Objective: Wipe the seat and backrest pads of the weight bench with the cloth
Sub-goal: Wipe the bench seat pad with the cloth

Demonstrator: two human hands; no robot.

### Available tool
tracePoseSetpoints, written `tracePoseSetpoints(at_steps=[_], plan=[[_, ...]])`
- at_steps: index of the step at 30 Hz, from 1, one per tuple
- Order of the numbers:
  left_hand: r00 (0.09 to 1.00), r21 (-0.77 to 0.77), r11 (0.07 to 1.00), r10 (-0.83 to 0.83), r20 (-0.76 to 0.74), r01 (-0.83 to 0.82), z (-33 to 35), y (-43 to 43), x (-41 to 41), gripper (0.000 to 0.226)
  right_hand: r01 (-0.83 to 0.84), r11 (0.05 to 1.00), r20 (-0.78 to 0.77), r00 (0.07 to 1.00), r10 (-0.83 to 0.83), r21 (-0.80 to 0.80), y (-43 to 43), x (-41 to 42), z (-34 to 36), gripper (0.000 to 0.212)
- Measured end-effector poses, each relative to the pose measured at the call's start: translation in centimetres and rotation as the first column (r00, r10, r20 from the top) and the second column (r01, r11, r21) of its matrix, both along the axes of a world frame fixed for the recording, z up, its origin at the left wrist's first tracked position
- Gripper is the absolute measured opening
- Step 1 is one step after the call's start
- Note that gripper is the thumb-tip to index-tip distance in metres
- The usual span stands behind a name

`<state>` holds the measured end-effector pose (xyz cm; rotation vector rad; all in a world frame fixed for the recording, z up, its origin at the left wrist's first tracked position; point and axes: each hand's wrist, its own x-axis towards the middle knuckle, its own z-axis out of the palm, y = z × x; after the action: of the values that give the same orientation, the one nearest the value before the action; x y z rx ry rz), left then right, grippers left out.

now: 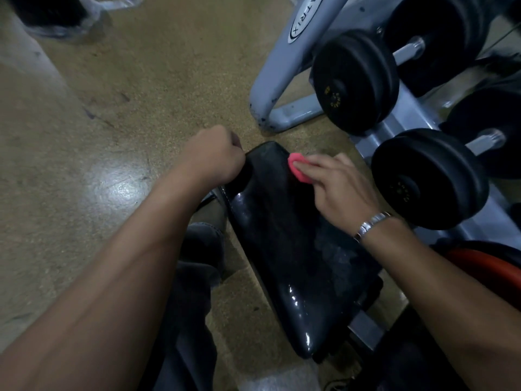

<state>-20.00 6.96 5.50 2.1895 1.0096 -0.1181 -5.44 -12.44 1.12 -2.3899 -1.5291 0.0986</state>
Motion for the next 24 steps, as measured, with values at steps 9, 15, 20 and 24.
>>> tracePoseSetpoints(at_steps=[9, 15, 20, 24], plan=[[1.000, 0.010, 1.000, 0.019, -0.003, -0.019, -0.5, 0.0, 0.1, 0.038, -0.012, 0.999, -0.143, 0.990, 0.019, 0.050, -1.4, -0.6, -0.9, 0.046], [1.000, 0.014, 1.000, 0.018, 0.006, -0.018, -0.5, 0.0, 0.2, 0.037, 0.073, 0.995, -0.154, 0.986, -0.061, 0.071, 0.2, -2.4, -0.9, 0.045], [1.000, 0.026, 1.000, 0.012, 0.026, -0.013, -0.2, -0.2, 0.0, 0.037, 0.065, 0.998, -0.159, 0.985, -0.062, 0.014, -2.2, -0.5, -1.7, 0.048], [1.000, 0.065, 0.998, 0.020, 0.013, -0.021, 0.0, -0.8, 0.1, 0.036, 0.236, 0.970, -0.164, 0.956, -0.242, -0.061, 0.6, -0.3, -1.7, 0.041]])
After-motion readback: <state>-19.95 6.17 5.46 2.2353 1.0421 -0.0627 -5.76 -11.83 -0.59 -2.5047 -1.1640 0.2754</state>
